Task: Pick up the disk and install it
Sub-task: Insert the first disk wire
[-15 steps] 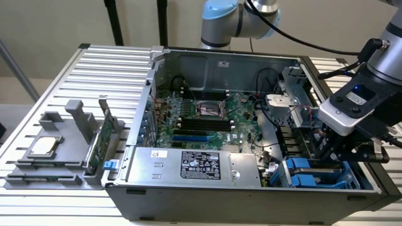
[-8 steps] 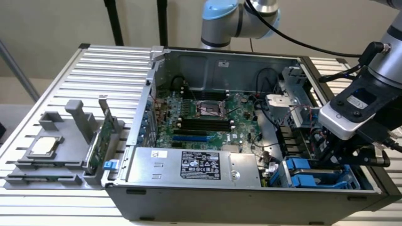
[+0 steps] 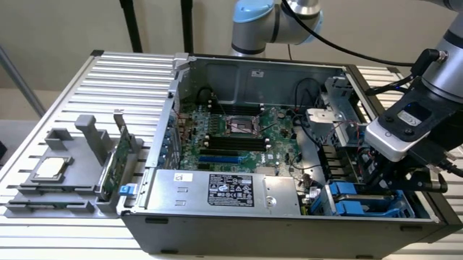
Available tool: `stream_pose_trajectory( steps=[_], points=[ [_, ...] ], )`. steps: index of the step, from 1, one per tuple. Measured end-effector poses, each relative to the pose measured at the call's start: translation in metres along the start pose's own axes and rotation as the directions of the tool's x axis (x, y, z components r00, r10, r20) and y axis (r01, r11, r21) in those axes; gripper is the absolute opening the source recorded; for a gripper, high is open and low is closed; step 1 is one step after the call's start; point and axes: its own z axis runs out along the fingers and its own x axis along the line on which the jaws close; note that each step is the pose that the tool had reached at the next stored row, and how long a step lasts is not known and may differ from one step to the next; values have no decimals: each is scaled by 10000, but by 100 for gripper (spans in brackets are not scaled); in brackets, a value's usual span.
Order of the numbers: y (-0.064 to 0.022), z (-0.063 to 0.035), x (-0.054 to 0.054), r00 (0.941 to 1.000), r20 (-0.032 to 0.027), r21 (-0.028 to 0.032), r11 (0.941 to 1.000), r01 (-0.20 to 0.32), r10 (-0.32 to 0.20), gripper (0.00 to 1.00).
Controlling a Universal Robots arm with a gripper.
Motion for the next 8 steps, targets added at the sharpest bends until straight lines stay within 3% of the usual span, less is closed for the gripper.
stream_pose_trajectory(
  steps=[2,3,8],
  points=[
    [-1,-46,-4,10000,-9,0,10000,-1,1,18],
    [-1,-90,-8,10000,-3,-2,10000,-1,1,24],
    [-37,-238,-24,10000,-8,-8,10000,1,-1,24]
  ],
)
